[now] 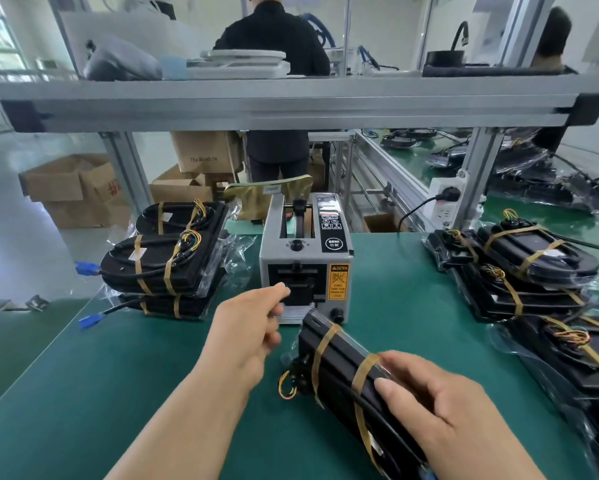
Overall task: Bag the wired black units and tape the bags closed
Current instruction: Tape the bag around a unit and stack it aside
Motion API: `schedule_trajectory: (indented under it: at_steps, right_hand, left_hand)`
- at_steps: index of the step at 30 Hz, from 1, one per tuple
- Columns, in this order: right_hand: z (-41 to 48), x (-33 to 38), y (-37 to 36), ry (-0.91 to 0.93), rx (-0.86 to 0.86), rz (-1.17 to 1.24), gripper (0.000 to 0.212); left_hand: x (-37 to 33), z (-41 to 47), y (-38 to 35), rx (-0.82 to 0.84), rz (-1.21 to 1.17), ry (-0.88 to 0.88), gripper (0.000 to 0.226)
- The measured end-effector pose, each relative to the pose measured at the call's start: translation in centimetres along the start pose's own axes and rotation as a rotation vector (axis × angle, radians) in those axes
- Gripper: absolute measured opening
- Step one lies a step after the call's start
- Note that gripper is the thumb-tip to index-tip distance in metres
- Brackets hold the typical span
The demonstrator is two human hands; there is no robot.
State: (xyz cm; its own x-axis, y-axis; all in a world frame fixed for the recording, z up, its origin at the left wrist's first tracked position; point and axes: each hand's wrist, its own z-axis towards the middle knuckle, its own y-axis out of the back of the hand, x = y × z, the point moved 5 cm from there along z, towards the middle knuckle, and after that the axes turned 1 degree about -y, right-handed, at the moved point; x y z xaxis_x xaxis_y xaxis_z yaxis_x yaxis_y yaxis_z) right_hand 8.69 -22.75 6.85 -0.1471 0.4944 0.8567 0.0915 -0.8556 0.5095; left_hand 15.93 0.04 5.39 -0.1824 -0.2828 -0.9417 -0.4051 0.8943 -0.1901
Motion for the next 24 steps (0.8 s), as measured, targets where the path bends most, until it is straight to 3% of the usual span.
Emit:
schedule_trajectory:
  at_steps: [4, 8, 13, 24]
  right_hand:
    - [-0.3, -0.2, 0.6, 0.009, -0.033, -0.017, 0.032]
    - [-0.5, -0.6, 0.6, 0.011, -0.031, -0.014, 0.03]
    - [-0.6, -1.2, 0.4, 0.013, -0.042, -0.005, 0.017]
    - [-0.8, -1.3, 0.3, 0.01, -0.046, 0.04, 0.024]
  left_hand:
    - [1.7, 1.9, -1.6, -0.022, -0.115, 0.186, 0.008]
    - [2.2, 3.1, -2.5, -0.045, -0.186, 0.258, 0.008]
    - [2.4, 3.5, -3.0, -0.075, -0.196, 0.282, 0.01]
    - [2.3, 4.0, -4.4, -0.196, -0.252, 0.238, 0.018]
